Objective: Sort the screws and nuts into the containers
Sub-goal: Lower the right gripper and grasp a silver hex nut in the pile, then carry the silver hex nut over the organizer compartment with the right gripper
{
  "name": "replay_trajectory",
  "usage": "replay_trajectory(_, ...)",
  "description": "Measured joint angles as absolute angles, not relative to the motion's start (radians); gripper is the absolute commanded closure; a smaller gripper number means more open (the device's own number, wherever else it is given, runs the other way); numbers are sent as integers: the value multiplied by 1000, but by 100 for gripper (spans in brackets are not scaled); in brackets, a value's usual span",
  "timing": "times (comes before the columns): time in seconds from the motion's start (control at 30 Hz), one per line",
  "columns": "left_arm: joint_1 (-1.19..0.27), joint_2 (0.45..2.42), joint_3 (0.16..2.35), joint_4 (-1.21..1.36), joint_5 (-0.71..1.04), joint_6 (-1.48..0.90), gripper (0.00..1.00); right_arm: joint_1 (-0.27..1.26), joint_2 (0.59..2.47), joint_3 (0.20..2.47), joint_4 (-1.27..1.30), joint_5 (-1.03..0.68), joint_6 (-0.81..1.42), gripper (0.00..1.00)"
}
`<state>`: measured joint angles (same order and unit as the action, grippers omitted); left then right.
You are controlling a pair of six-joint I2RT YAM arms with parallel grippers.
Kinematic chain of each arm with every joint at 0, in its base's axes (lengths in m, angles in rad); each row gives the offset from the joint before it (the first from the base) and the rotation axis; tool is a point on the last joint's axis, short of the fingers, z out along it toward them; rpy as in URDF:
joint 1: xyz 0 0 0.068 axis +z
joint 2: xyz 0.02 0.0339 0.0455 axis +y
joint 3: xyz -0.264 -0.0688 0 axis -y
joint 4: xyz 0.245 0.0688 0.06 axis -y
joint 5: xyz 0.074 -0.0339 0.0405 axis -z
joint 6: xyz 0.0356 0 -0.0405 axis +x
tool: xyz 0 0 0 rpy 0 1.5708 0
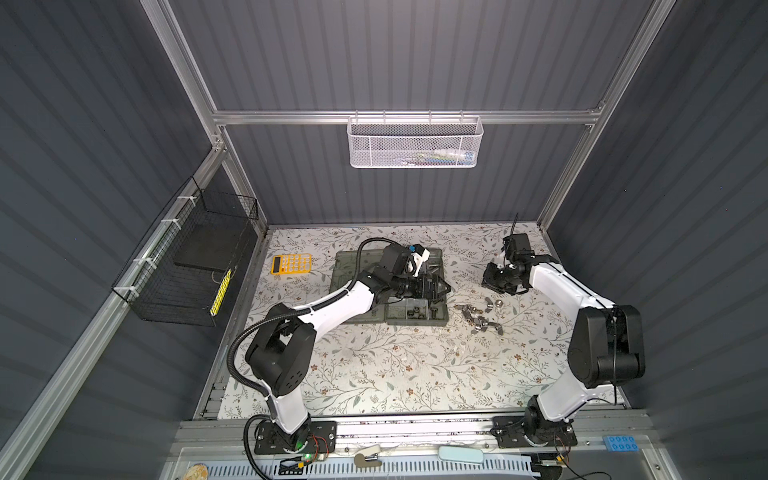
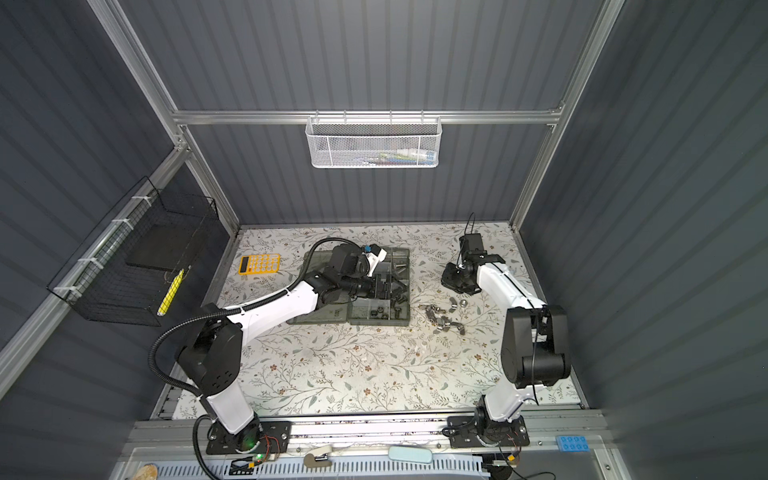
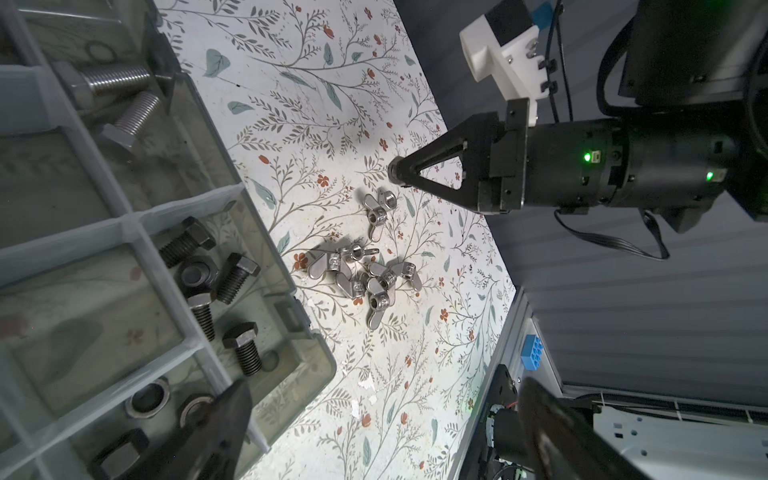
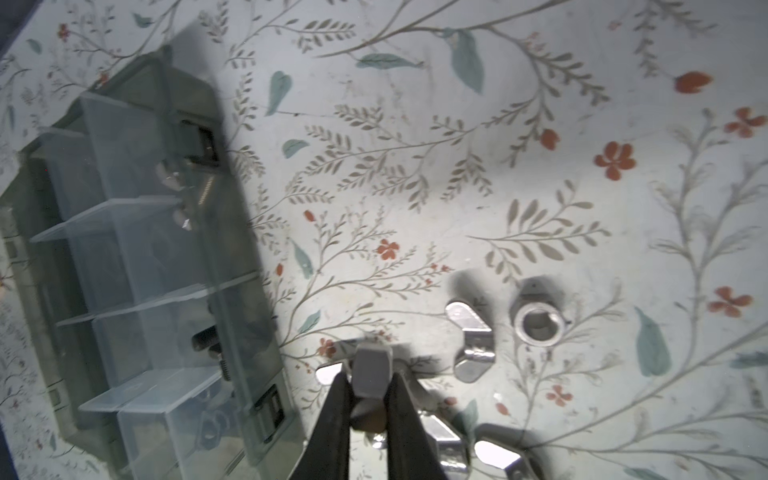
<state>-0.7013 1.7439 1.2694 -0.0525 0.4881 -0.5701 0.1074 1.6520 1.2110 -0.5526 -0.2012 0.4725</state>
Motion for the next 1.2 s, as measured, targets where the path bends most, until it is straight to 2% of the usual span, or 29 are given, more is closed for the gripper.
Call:
replay_trajectory(0.33,-635,1614,1130,-44,487,-602,0,257,1637,1216,-447,-297,550,94)
replay_trajectory(0.67,-590,1505,1038,-44,488,-615,0,380,1773,1308,-380,-358,621,93)
replay_trajectory(1.2,-513,1470,945,-10,519,-668,0,482,1944,1411,-344,-378,674,87)
